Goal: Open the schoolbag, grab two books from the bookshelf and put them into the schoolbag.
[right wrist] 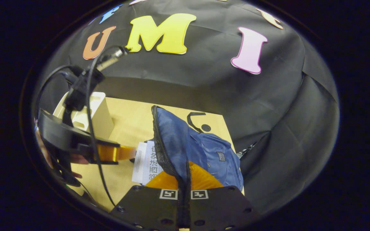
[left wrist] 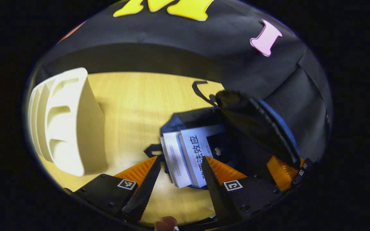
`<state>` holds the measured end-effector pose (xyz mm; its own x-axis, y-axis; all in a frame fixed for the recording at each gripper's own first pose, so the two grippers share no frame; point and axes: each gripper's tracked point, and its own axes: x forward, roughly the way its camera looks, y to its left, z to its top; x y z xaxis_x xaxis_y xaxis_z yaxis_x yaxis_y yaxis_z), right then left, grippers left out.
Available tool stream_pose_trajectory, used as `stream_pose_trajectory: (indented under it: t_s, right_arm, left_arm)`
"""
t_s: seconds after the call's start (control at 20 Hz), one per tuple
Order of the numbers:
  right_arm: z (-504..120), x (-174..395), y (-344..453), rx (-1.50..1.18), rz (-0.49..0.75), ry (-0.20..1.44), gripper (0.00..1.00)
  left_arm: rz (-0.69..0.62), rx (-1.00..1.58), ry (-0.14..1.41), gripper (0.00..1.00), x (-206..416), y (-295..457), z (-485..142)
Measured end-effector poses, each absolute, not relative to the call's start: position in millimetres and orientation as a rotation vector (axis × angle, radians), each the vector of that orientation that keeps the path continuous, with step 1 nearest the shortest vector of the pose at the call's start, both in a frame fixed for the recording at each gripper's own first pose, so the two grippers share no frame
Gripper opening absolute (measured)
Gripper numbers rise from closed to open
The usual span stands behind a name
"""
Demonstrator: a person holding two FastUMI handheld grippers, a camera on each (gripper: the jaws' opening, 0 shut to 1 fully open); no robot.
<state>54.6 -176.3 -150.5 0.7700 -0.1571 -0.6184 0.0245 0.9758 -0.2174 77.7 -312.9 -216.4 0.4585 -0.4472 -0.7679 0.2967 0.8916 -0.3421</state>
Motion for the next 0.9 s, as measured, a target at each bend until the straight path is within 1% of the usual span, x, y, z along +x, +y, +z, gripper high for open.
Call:
stream_pose_trajectory:
  t_s: [0.2, 0.3, 0.35, 0.55, 0.9]
  right_arm:
    - [-156, 55, -167, -0.199, -0.093, 0.693, 0.00]
    - [-162, 55, -164, -0.195, -0.092, 0.699, 0.00]
    - [-164, 54, -160, -0.189, -0.090, 0.704, 0.00]
    - [-175, 54, -148, -0.174, -0.088, 0.718, 0.00]
    - [-191, 53, -136, -0.162, -0.112, 0.740, 0.00]
  left_arm:
    - [-0.400, -0.078, 0.790, 0.83, 105, -277, -164]
    - [-0.386, -0.023, 0.711, 0.95, 111, -263, -145]
    - [-0.375, 0.001, 0.679, 0.98, 112, -253, -136]
    - [-0.322, 0.015, 0.589, 0.97, 110, -221, -97]
    - [-0.200, -0.021, 0.364, 0.98, 114, -150, -17]
